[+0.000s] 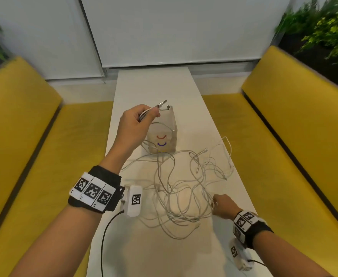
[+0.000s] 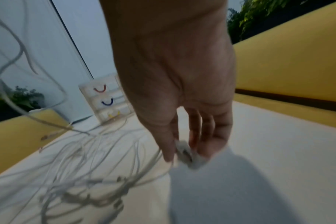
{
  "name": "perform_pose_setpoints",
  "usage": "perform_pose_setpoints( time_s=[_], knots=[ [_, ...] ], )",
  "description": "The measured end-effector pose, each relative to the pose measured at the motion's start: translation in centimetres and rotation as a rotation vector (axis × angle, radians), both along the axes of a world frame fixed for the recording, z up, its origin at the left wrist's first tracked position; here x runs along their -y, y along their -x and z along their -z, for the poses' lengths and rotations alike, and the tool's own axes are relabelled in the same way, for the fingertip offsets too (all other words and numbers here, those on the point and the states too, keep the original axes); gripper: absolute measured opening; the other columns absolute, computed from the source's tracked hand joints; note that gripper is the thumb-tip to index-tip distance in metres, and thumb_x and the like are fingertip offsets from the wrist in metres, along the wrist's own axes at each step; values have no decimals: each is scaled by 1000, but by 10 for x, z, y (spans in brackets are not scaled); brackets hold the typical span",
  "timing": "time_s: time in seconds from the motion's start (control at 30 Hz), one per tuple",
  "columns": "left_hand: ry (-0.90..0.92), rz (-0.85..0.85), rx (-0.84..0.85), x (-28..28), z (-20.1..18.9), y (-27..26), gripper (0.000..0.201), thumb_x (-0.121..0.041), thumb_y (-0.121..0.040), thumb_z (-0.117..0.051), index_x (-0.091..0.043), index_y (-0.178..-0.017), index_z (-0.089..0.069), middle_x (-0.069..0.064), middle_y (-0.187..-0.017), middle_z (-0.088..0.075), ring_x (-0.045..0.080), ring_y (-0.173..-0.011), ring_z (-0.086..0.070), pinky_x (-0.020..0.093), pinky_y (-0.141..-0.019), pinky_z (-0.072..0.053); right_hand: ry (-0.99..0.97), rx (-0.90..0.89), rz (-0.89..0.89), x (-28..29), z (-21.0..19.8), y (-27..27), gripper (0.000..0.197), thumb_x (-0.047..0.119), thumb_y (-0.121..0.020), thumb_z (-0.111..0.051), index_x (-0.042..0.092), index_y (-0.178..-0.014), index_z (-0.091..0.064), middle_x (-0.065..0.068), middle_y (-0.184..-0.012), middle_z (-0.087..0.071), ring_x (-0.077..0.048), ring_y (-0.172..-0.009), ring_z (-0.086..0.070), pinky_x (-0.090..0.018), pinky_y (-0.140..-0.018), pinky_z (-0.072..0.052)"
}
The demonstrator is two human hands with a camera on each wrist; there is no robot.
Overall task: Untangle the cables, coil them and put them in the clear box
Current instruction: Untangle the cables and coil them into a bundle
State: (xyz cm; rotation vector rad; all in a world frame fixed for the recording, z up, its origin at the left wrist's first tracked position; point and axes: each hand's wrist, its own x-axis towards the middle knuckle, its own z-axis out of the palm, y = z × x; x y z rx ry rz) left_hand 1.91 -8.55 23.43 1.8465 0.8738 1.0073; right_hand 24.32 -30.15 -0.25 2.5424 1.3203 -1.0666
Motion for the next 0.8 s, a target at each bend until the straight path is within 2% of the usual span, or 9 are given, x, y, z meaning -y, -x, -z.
perform_pose_setpoints(
  time_s=[0.07, 0.2, 0.27, 0.37, 0.47, 0.53, 0.6, 0.67, 0.8],
  knots=[
    [32, 13, -3, 3, 0, 1, 26, -37, -99, -57, -26, -78, -66, -14, -48, -36, 10, -49, -27, 30, -52, -25, -42, 35, -42, 1, 10, 1, 4, 16, -88, -56, 14, -91, -56, -16, -108, -67, -29, -97, -61, -27, -69, -39],
    [149, 86, 22, 7, -3, 4, 31, -36, -103, -48, -24, -75, -41, -9, -63, -37, 8, -56, -32, 28, -57, -31, -33, 23, -2, -6, -21, -7, 19, 15, -92, -53, 2, -96, -66, -17, -104, -71, -29, -88, -70, -35, -73, -56],
    [192, 173, 58, 9, -2, 4, 31, -29, -103, -50, -22, -76, -35, -8, -66, -34, 7, -58, -32, 21, -56, -31, -47, 51, -2, -15, -53, -19, 27, 17, -97, -47, -1, -100, -68, -16, -102, -71, -28, -88, -69, -34, -70, -53],
    [179, 282, 42, 15, 0, 0, 34, -23, -105, -47, -18, -72, -41, -4, -63, -35, 9, -57, -33, 19, -59, -33, -233, 121, -40, -32, -114, -32, 28, 18, -100, -45, 5, -90, -66, -11, -93, -69, -31, -94, -66, -31, -66, -47],
    [196, 344, 2, 24, 3, -10, 36, -27, -103, -44, -17, -69, -44, -2, -60, -37, 14, -59, -35, 26, -65, -33, -520, 146, -87, -44, -185, -26, 24, 21, -98, -57, 13, -117, -67, -6, -93, -72, -21, -86, -65, -28, -69, -51],
    [192, 385, -3, 32, 4, -20, 32, -23, -105, -42, -16, -76, -53, -7, -61, -41, 14, -59, -36, 32, -62, -32, -705, 89, -109, -48, -228, -12, 18, 24, -94, -63, 16, -109, -70, -3, -82, -71, -19, -72, -63, -26, -60, -48],
    [115, 436, -33, 38, 3, -28, 21, -16, -106, -43, -16, -96, -62, -15, -61, -41, 8, -56, -35, 26, -57, -30, -819, -11, -124, -53, -259, 4, 13, 27, -91, -67, 17, -98, -72, -4, -79, -70, -25, -72, -63, -34, -61, -51],
    [-15, 458, -89, 45, 5, -35, 17, -17, -102, -52, -23, -116, -61, -14, -62, -39, 5, -55, -33, 22, -55, -29, -866, -144, -121, -58, -276, 13, 16, 28, -88, -71, 17, -99, -73, -4, -81, -71, -24, -73, -64, -33, -63, -53],
    [-69, 329, -65, 49, 12, -42, 28, -27, -94, -67, -19, -120, -61, -13, -57, -31, 6, -52, -30, 26, -53, -30, -840, -384, -145, -68, -284, 20, 19, 20, -89, -71, 13, -106, -73, -2, -87, -74, -16, -80, -69, -28, -73, -58]
  ],
)
